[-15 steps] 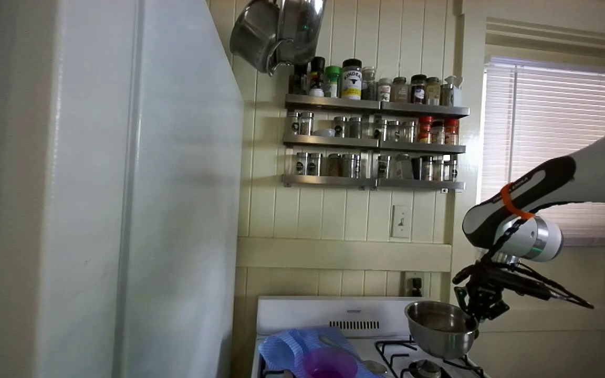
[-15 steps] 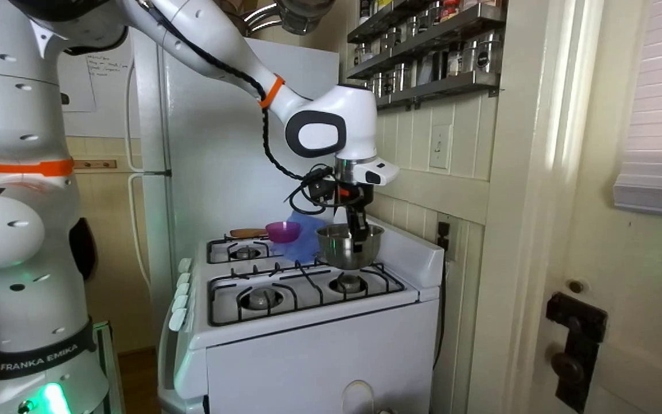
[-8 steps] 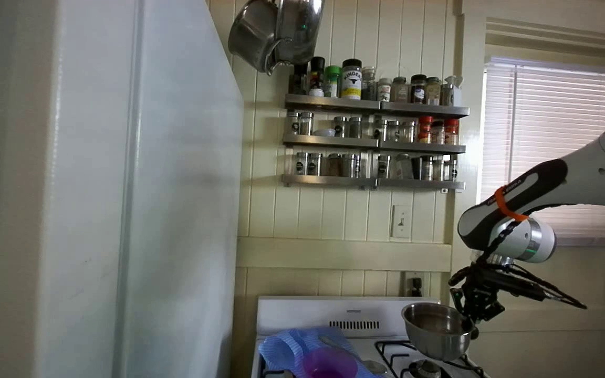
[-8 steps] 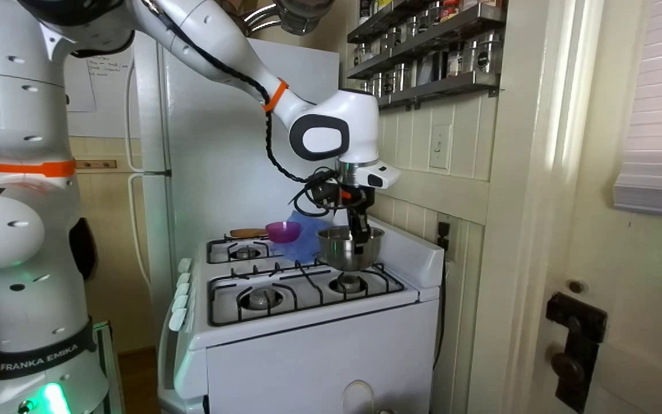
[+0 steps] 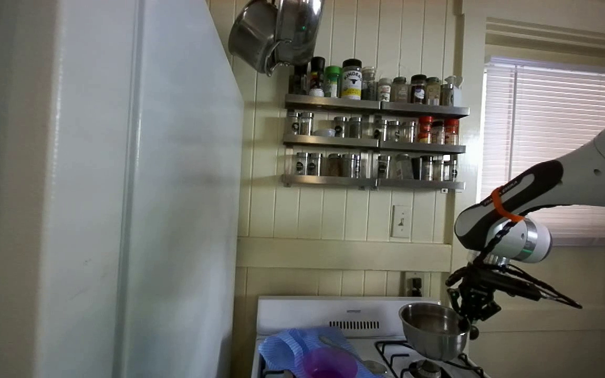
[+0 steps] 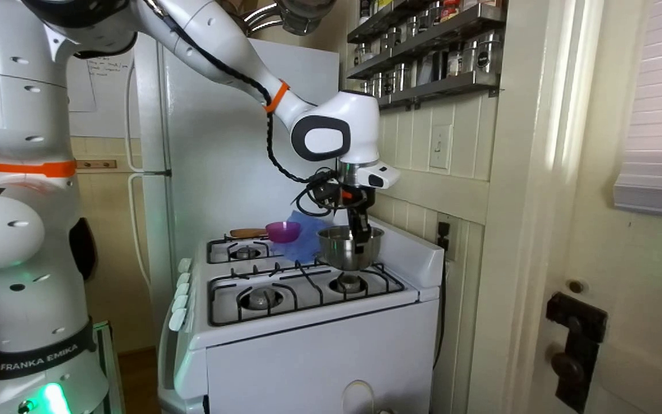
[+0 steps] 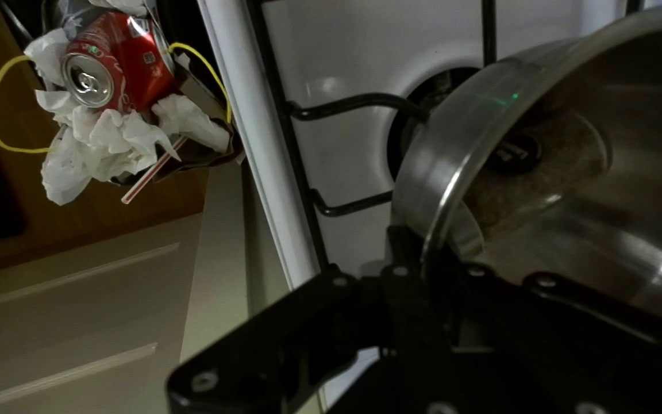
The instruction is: Move the silver bowl backwards.
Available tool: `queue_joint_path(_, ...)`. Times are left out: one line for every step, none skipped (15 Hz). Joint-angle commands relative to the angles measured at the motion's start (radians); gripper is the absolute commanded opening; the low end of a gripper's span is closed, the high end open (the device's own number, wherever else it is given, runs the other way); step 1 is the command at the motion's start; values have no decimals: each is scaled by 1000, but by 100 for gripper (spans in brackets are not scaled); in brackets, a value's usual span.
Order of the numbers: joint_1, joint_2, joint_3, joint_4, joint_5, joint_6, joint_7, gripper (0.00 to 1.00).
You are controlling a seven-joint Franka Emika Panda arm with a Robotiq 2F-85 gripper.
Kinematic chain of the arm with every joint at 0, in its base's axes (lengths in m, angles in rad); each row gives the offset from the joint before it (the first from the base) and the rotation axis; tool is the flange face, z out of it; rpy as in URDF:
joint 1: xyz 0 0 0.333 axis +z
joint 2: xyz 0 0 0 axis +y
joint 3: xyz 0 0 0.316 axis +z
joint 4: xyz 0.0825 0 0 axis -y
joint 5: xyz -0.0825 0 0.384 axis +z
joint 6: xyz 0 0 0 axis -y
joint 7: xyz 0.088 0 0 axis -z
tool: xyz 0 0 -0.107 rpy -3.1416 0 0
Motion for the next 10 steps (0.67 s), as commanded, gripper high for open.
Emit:
queue_joint_path(-1,6,8,15,25,-6,0,2)
queue_joint_path(-1,8,8,16,25,-7,1,2)
queue_joint_path(-2,10,9,15,23,-8,2,2)
queue_joint_path(-2,11,9,14,24,-8,2,2)
queue_joint_path(-3,12,9,13,25,-8,2,2)
queue_joint_path(-3,12,9,12,26,-7,2,2)
queue_joint_path(-3,11,9,11,25,-7,2,2)
queue_joint_path(-3,11,8,10,24,-7,3,2)
queue_joint_path(-3,11,8,10,22,-8,6,34)
queue_joint_path(-3,11,8,10,21,-7,9,35)
